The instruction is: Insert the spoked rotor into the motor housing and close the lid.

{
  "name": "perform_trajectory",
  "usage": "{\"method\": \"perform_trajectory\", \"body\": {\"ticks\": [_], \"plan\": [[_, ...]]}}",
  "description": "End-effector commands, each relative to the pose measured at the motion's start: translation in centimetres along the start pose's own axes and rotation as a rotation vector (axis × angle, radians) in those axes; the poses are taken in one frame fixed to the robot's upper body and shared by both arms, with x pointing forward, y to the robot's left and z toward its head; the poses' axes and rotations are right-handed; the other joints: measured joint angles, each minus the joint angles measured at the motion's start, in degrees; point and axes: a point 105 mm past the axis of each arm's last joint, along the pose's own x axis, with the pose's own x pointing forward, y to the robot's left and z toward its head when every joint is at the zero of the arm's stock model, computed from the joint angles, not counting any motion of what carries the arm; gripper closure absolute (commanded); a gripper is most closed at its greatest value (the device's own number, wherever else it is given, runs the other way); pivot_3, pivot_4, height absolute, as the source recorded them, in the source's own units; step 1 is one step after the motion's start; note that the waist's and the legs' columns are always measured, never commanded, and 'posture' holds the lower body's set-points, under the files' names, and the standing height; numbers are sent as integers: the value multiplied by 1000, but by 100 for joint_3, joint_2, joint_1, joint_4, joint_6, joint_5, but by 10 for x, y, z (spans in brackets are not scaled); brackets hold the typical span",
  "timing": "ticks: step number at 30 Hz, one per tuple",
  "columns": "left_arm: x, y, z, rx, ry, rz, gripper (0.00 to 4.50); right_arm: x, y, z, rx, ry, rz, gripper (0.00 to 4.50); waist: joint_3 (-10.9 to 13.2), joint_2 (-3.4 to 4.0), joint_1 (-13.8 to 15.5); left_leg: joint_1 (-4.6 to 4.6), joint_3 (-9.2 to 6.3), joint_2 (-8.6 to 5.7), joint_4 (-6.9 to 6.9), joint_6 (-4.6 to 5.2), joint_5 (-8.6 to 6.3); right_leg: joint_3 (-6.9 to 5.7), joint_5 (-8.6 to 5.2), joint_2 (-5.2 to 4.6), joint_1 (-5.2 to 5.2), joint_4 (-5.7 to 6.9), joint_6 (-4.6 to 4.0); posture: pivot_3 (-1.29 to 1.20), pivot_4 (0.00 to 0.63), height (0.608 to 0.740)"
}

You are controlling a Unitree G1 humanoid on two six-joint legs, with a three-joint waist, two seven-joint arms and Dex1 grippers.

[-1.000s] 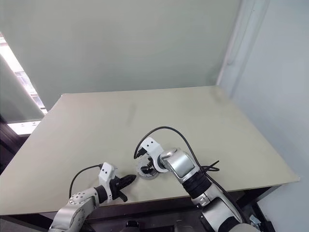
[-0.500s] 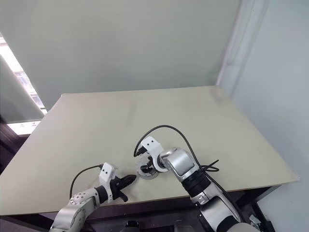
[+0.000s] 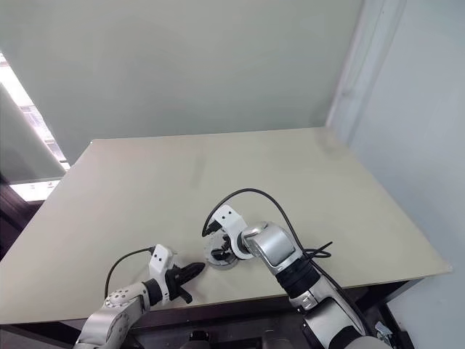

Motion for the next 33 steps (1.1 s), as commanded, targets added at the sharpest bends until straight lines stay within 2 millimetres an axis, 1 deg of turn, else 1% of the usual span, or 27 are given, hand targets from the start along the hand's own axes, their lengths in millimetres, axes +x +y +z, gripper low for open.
{"method": "perform_trajectory", "body": {"ticks": [1,7,15,20,26,33], "plan": [[0,2,12,39,-34,-3,4500,-2,3,4,4,-35,29,1176,0,0,-1,0,0,0,0,0,0,0,0,0,0,0,0,0,0,740],[0,2,12,40,-32,-1,4500,-1,0,5,30,-40,5,1176,0,0,-4,-1,1,1,-3,0,0,1,0,1,-3,0,0,0,0,740],[-1,3,12,43,-29,0,4500,3,3,2,30,-34,-12,1176,-1,0,-12,0,2,2,1,0,0,1,0,1,-2,3,0,0,0,740],[-2,3,12,43,-27,1,4500,3,7,1,5,-49,20,1176,-2,0,-33,3,3,4,2,1,1,0,-1,3,-1,5,-2,0,0,740],[-2,3,11,43,-26,-1,4500,-6,8,14,-69,-139,42,1176,-2,0,-35,-2,4,2,0,1,0,1,1,1,-4,4,1,0,0,740],[-1,2,12,43,-27,-3,4500,-5,11,17,-54,-167,54,1176,-2,0,-36,-8,4,2,-2,1,0,1,2,1,-10,4,2,0,0,740]]}}
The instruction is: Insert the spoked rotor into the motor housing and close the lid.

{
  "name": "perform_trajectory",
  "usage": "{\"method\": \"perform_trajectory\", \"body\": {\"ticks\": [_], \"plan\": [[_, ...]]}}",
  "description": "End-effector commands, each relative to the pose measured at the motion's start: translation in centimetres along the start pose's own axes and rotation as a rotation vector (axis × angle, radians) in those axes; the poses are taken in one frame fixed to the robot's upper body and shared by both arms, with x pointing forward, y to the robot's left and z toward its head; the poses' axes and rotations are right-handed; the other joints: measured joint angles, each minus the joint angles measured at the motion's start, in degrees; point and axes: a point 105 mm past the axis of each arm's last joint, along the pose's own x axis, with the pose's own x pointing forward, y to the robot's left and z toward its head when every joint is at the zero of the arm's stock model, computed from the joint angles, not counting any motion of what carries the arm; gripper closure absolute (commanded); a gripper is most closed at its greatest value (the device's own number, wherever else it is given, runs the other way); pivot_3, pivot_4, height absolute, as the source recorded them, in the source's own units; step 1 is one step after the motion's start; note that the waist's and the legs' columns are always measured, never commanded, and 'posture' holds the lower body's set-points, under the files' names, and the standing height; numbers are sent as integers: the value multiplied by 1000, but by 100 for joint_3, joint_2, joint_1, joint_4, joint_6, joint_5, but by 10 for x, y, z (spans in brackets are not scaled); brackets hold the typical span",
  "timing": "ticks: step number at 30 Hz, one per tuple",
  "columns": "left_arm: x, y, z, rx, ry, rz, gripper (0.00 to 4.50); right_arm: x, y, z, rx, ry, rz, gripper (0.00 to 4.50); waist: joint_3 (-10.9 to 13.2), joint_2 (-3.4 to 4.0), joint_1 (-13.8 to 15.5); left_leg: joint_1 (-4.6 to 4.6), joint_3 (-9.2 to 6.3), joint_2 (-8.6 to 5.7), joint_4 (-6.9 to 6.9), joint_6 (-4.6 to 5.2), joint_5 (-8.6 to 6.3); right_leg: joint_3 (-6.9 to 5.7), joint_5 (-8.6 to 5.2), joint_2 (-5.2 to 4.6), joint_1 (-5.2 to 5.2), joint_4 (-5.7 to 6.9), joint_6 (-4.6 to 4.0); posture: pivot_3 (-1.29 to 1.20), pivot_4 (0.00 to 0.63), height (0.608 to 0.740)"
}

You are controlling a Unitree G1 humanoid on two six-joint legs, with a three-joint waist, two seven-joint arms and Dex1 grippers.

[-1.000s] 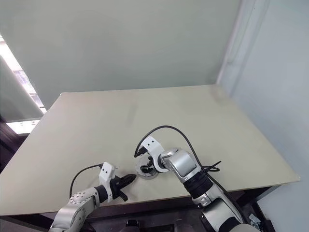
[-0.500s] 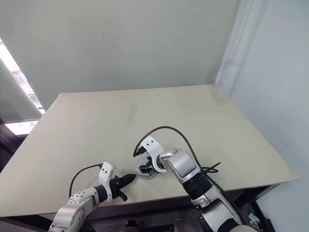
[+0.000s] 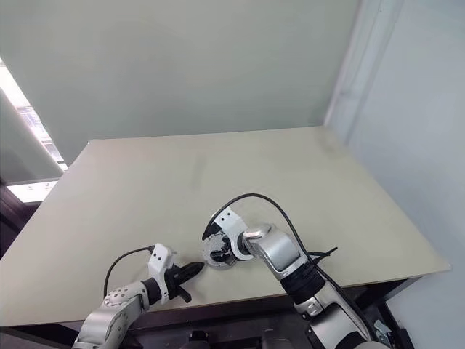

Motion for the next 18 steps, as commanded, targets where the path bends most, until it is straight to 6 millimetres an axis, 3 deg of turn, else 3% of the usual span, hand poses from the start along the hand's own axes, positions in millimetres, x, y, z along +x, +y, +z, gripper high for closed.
{"method": "perform_trajectory", "body": {"ticks": [1,18], "plan": [[0,1,11,36,-31,-5,4500,-2,6,12,-5,-61,22,1176,0,0,-3,1,1,0,0,0,0,1,0,0,0,0,0,0,0,740],[-2,2,12,38,-28,2,4500,-1,3,18,58,-154,-29,1176,0,-1,-7,3,4,4,2,0,0,3,1,4,-1,4,0,0,0,740]]}}
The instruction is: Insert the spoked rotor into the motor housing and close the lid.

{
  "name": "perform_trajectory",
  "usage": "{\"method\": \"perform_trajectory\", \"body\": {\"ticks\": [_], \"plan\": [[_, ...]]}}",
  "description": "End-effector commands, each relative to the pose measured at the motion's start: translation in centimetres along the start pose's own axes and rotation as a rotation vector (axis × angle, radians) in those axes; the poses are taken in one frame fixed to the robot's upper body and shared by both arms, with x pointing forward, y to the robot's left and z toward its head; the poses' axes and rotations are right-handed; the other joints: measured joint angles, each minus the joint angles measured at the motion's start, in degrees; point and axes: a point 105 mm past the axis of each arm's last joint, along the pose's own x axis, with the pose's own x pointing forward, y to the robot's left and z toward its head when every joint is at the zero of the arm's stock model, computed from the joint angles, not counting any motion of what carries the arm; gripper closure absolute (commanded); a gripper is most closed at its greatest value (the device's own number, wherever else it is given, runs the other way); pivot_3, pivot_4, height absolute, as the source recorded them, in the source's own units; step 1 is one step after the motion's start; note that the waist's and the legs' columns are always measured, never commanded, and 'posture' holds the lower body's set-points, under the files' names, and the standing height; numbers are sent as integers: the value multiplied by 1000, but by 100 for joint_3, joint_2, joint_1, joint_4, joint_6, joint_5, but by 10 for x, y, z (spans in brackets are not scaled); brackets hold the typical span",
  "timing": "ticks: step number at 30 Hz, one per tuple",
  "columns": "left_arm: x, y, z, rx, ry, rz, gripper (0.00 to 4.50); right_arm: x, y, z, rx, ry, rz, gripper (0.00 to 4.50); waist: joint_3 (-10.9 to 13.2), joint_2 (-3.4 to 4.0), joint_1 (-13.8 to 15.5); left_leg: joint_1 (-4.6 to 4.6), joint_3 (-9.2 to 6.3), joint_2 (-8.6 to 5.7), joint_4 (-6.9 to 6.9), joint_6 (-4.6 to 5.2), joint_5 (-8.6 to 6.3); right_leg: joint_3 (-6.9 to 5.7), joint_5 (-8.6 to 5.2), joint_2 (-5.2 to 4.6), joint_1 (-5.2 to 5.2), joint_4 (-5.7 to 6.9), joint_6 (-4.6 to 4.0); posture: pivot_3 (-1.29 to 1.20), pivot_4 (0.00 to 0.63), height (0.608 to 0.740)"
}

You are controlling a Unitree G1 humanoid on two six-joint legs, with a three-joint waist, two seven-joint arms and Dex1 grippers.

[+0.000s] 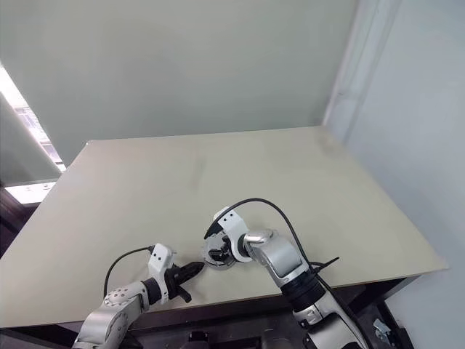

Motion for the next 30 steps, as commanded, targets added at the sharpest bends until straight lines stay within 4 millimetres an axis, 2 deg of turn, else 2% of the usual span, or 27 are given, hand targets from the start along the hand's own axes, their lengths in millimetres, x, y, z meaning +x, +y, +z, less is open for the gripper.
{"method": "perform_trajectory", "body": {"ticks": [1,11,30], "plan": [[-2,2,12,37,-29,1,4500,-2,5,18,0,-68,-5,1176,0,0,-1,1,0,0,1,0,0,0,0,0,0,1,0,0,0,740],[-3,2,12,37,-30,7,4500,4,9,6,-65,5,-25,1176,-1,0,-3,6,2,3,3,0,0,1,0,2,2,5,-1,0,0,740],[-2,1,11,30,-38,10,4500,8,6,-7,-48,87,-78,1176,-21,0,0,11,1,3,7,0,1,1,-2,3,8,8,-4,0,0,740]]}}
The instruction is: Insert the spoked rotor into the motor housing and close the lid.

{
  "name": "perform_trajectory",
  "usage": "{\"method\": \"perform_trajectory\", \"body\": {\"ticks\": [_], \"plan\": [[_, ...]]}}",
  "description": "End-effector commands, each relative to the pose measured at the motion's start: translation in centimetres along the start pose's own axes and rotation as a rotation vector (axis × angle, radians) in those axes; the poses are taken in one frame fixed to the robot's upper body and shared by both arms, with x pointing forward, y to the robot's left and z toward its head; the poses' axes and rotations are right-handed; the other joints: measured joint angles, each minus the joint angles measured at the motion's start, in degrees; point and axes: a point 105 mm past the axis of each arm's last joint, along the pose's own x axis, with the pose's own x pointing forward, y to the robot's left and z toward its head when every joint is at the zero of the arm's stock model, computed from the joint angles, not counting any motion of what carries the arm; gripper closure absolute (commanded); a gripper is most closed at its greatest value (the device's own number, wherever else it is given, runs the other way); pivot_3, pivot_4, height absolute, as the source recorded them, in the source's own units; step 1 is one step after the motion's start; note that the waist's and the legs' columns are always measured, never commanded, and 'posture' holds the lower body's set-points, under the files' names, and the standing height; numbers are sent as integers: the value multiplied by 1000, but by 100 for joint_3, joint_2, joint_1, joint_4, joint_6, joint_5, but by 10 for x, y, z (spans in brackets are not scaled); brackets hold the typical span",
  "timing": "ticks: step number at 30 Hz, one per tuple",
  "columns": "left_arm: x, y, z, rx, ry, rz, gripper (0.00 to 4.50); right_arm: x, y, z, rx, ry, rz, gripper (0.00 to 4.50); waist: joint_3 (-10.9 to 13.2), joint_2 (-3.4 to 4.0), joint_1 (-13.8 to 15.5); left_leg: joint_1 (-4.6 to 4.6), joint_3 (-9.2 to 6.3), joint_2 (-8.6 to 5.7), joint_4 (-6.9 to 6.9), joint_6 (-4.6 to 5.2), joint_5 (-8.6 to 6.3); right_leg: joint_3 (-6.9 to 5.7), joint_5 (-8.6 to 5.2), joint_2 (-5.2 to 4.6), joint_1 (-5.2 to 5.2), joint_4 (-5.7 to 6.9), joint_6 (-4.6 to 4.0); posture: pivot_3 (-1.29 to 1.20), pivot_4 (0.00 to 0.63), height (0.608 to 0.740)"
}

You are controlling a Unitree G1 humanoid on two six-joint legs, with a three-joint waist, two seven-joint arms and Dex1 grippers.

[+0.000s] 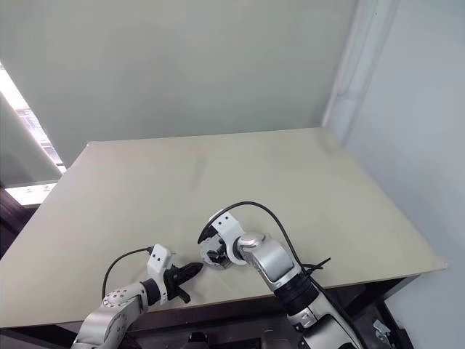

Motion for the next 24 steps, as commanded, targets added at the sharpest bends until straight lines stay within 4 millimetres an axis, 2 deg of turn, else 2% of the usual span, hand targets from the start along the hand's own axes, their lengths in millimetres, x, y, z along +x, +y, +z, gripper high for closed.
{"method": "perform_trajectory", "body": {"ticks": [1,18,24], "plan": [[0,0,14,31,-45,-3,4500,2,2,-1,-9,21,-6,1176,-1,0,0,0,0,0,0,0,0,0,0,0,0,0,0,0,0,740],[0,1,15,36,-49,-1,4500,8,2,-12,-10,88,-39,1176,-21,4,-5,11,1,3,0,0,0,0,-3,2,6,1,-5,0,0,740],[0,2,15,36,-49,0,4500,9,2,-16,-21,108,-39,1176,-21,7,-22,53,0,5,-4,-1,-1,-2,-7,1,42,-1,-12,0,0,740]]}}
